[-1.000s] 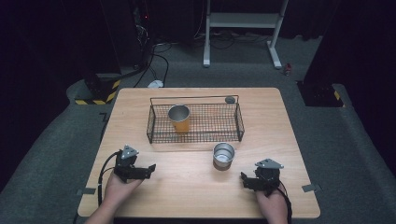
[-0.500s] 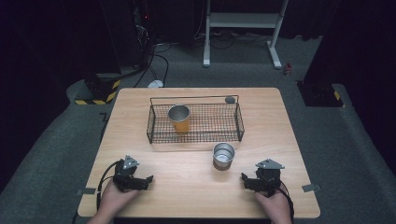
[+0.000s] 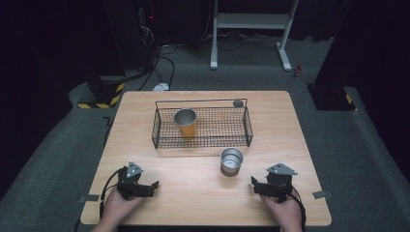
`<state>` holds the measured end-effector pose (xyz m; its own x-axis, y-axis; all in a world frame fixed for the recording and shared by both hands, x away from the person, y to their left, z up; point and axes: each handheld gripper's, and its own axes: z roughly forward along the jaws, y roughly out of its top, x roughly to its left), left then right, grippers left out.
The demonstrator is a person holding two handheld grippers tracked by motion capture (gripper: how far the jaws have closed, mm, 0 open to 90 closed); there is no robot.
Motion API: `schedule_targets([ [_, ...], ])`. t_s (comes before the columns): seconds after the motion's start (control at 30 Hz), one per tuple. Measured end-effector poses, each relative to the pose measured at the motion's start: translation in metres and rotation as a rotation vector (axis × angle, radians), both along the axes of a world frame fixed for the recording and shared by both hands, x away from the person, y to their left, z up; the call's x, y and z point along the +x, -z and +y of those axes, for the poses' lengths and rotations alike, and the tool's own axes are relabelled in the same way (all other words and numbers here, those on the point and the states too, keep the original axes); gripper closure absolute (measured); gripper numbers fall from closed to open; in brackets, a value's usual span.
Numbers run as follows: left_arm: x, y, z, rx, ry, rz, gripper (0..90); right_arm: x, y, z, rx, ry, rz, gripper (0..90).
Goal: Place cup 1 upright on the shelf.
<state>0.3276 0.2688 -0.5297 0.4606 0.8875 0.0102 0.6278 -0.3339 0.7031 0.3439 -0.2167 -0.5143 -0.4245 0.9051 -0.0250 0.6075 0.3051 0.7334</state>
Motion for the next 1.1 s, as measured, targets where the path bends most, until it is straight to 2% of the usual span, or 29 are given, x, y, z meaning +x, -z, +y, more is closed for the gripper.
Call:
schedule_targets([
  [0.07, 0.000, 0.000, 0.000, -0.001, 0.000, -0.003, 0.9, -0.001, -0.001, 0.003, 0.001, -0.009, 0.000, 9.4],
  [0.13, 0.000, 0.000, 0.001, -0.005, 0.002, -0.001, 0.8, -0.002, -0.004, 0.007, 0.005, -0.018, -0.020, 9.4],
  [0.37, 0.000, 0.001, 0.002, -0.006, 0.014, 0.001, 0.4, 0.000, -0.016, 0.014, -0.006, -0.034, -0.024, 10.5],
  [0.57, 0.000, 0.001, 0.004, -0.005, 0.024, 0.000, 0.2, -0.001, -0.024, 0.022, 0.008, -0.056, -0.002, 10.5],
  [0.6, 0.001, 0.001, 0.004, -0.005, 0.023, -0.001, 0.2, -0.003, -0.025, 0.026, 0.011, -0.082, 0.029, 10.5],
  [0.67, 0.000, 0.001, 0.004, -0.005, 0.022, -0.001, 0.2, -0.004, -0.025, 0.028, 0.012, -0.087, 0.031, 10.5],
  [0.8, -0.001, 0.001, 0.005, -0.007, 0.020, 0.002, 0.2, -0.006, -0.026, 0.040, 0.004, -0.110, 0.007, 10.4],
  [0.9, -0.001, 0.001, 0.005, -0.007, 0.017, -0.003, 0.2, -0.006, -0.027, 0.042, 0.006, -0.115, 0.007, 10.4],
  [1.0, -0.002, 0.001, 0.004, -0.013, 0.011, -0.002, 0.2, -0.007, -0.028, 0.044, 0.023, -0.145, -0.001, 10.4],
  [1.1, -0.002, 0.001, 0.004, -0.013, 0.008, -0.004, 0.2, -0.008, -0.028, 0.046, 0.036, -0.150, -0.013, 10.4],
])
